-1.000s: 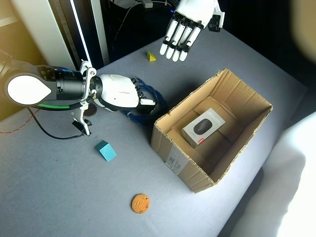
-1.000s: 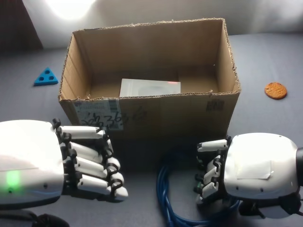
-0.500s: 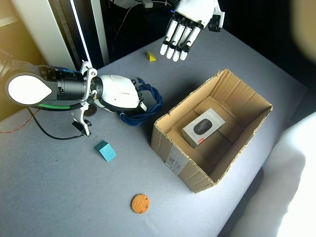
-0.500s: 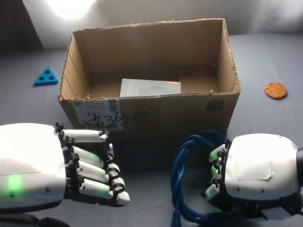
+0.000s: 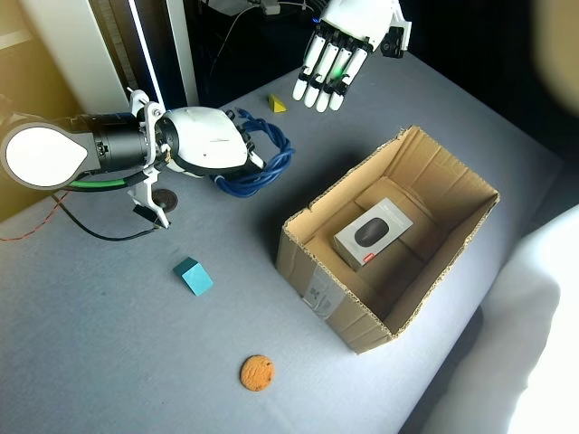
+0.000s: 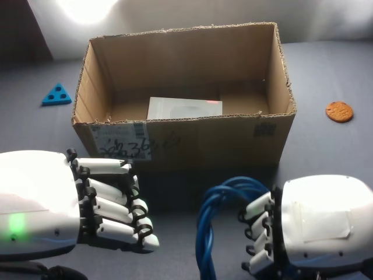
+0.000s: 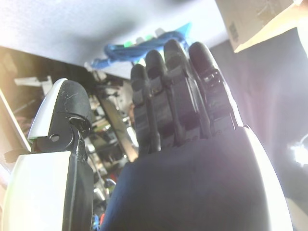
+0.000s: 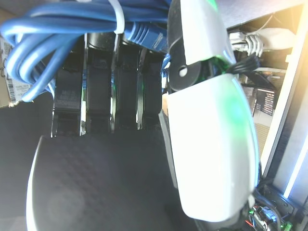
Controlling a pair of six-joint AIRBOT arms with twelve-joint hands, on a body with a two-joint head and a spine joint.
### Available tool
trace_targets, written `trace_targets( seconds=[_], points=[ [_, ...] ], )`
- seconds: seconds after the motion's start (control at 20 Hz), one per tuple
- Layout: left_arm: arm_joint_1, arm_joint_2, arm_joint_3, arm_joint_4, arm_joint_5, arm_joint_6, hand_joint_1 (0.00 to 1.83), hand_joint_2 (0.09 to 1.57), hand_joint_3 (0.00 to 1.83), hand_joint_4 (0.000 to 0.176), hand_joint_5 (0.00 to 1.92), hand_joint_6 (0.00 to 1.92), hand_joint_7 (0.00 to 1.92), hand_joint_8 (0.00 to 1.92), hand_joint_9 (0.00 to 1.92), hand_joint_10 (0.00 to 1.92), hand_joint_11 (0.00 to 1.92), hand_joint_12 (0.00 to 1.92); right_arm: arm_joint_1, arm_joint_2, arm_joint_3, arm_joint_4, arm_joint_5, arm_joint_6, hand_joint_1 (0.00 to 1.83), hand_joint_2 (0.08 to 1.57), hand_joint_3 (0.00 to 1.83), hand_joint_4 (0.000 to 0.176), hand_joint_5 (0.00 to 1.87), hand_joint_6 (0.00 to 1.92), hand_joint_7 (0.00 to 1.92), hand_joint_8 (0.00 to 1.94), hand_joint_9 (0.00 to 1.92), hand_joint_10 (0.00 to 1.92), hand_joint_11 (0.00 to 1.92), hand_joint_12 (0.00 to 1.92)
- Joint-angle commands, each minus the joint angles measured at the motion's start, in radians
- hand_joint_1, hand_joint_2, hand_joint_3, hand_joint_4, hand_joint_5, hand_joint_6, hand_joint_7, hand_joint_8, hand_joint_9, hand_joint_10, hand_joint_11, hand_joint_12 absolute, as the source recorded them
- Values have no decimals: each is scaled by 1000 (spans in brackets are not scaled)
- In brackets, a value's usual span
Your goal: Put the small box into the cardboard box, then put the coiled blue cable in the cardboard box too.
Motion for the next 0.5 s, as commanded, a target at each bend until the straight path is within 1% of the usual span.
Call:
trace_targets(
  seconds=[0.0,0.05,0.1,0.2,0.25,0.3,0.35,0.4,0.45],
  points=[
    [-12,5,-2,-42,-87,-2,683,1320,4,0,493,2,530,3,504,4,1,1045,14,7,-8,40,135,-7,1381,1096,1,0,925,1062,1090,803,913,1126,629,1212],
    [-13,5,-2,-42,-87,-2,698,1309,0,0,506,5,539,5,511,6,0,1067,22,8,-8,40,139,-13,1377,1106,2,0,912,1093,1067,845,882,1155,607,1229],
    [-14,5,-2,-42,-87,-2,711,1300,0,0,517,7,547,5,519,6,0,1088,32,9,-8,40,145,-13,1381,1099,0,0,926,1067,1086,814,904,1133,620,1228],
    [-18,5,-3,-42,-87,-2,706,1312,2,0,505,1,544,5,513,3,0,1060,47,13,-8,41,190,-14,1381,1098,1,0,912,1082,1079,818,917,1131,623,1237],
    [-19,5,-4,-42,-87,-2,701,1313,2,0,514,5,551,8,517,4,0,1060,55,16,-8,42,217,-14,1370,1129,6,0,852,1175,1009,942,847,1226,564,1297],
    [-19,5,-4,-42,-87,-2,702,1313,2,0,507,2,536,1,504,0,0,1060,63,18,-8,46,228,-15,1375,1118,0,0,889,1124,1042,897,865,1191,578,1309],
    [-19,5,-4,-42,-87,-2,699,1303,0,0,533,12,564,12,538,15,42,1076,71,20,-8,54,238,-22,1372,1122,2,0,890,1126,1022,923,845,1217,546,1313],
    [-19,5,-4,-42,-87,-2,694,1309,1,0,519,5,551,6,522,7,17,1068,79,22,-7,66,244,-36,1381,1096,0,0,949,1033,1088,807,908,1133,614,1263],
    [-19,5,-4,-42,-87,-2,705,1300,0,0,533,9,565,9,528,8,22,1066,88,24,-7,78,248,-46,1380,1097,2,0,916,1069,1083,809,916,1135,610,1244]
  ],
)
